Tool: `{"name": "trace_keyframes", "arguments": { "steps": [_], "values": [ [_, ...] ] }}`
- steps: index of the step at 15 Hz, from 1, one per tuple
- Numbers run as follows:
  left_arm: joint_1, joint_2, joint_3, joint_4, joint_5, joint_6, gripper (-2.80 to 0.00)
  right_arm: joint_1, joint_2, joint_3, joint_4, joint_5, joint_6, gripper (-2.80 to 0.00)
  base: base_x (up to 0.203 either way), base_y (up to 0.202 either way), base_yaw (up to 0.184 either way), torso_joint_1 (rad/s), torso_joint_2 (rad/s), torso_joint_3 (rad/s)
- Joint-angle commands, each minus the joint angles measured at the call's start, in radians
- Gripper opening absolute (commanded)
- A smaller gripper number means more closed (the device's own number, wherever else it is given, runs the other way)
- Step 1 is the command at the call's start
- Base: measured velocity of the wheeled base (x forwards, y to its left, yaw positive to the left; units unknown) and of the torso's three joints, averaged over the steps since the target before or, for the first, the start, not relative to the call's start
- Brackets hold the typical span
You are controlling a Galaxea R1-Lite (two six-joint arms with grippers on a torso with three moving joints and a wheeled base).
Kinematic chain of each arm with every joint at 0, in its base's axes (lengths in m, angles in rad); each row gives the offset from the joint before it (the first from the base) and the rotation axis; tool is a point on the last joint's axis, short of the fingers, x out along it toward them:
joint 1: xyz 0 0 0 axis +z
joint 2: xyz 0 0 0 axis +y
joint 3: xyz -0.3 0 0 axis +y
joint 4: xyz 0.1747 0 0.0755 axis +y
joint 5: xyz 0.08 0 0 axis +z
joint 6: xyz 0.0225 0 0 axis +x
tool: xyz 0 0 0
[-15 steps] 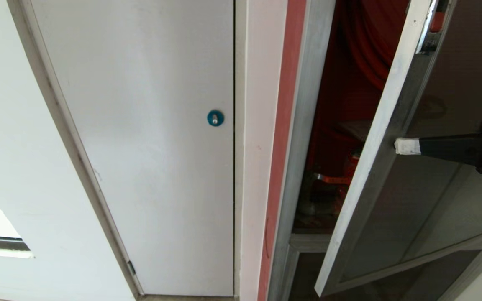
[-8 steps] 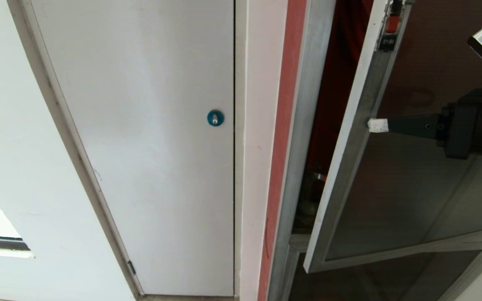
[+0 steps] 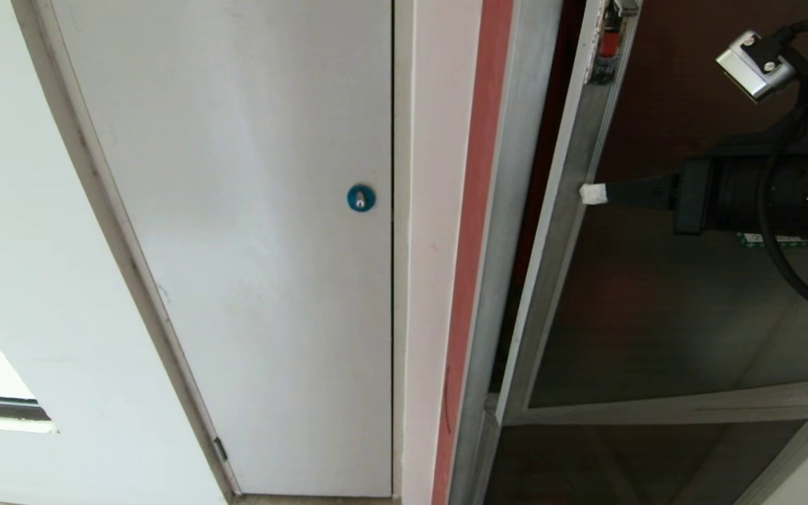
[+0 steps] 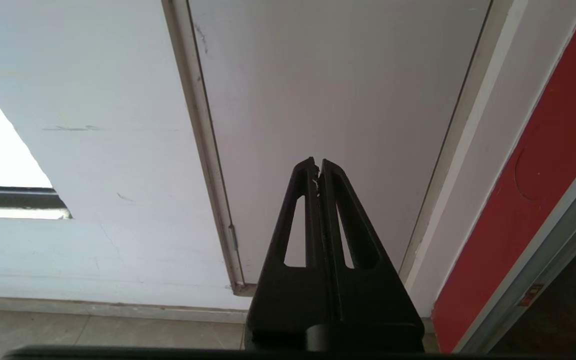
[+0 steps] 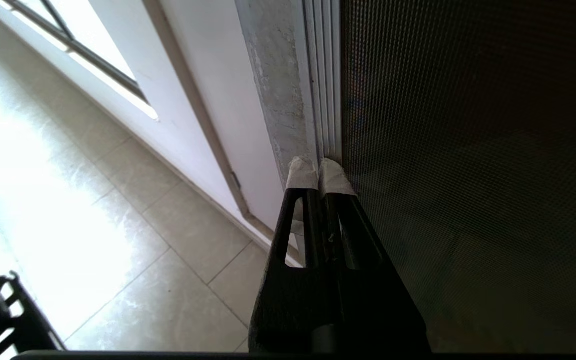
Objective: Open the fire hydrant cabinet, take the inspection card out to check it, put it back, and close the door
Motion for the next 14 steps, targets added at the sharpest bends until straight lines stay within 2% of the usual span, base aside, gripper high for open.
{"name": "trace_keyframes", "arguments": {
  "steps": [1,6,9,14],
  "values": [
    [0.0,0.0,0.006,0.0,0.001,0.0,-2.8,0.012,0.037,-0.028,-0.001,-0.016,0.001,-2.8,0.0,0.0,0.0,0.0,0.0,0.0],
    [0.0,0.001,0.006,0.0,0.001,0.0,-2.8,0.014,0.102,-0.097,-0.007,-0.095,0.002,-2.8,0.0,0.0,0.0,0.0,0.0,0.0],
    [0.0,0.0,0.006,0.0,-0.001,0.0,-2.8,0.014,0.134,-0.1,-0.067,-0.134,0.0,-2.8,0.0,0.0,0.0,0.0,0.0,0.0],
    [0.0,0.001,0.006,0.0,0.0,0.0,-2.8,0.012,0.167,-0.137,-0.078,-0.168,-0.001,-2.8,0.0,0.0,0.0,0.0,0.0,0.0]
  ]
}}
